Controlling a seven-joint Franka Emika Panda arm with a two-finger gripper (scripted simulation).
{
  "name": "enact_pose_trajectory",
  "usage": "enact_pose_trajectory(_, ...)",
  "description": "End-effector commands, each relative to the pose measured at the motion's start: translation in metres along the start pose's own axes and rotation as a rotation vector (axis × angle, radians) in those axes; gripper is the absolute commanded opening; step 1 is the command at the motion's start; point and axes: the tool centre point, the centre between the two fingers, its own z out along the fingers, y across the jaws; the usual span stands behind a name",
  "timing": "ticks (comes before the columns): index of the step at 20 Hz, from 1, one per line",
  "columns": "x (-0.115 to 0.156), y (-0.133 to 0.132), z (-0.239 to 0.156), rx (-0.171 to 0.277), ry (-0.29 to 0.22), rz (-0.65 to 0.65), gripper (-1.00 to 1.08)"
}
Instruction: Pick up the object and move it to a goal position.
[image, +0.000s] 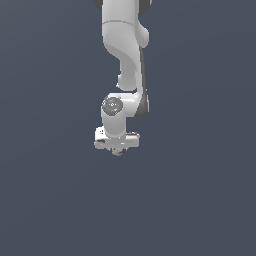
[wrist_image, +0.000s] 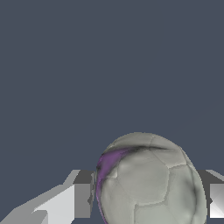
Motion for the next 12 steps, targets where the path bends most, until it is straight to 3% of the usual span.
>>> enact_pose_trajectory(1,0.0,0.0,0.0,0.0,0.0,0.0,-1.0)
enact_pose_trajectory(12,-0.002,-0.019,-0.031,0.0,0.0,0.0,-1.0)
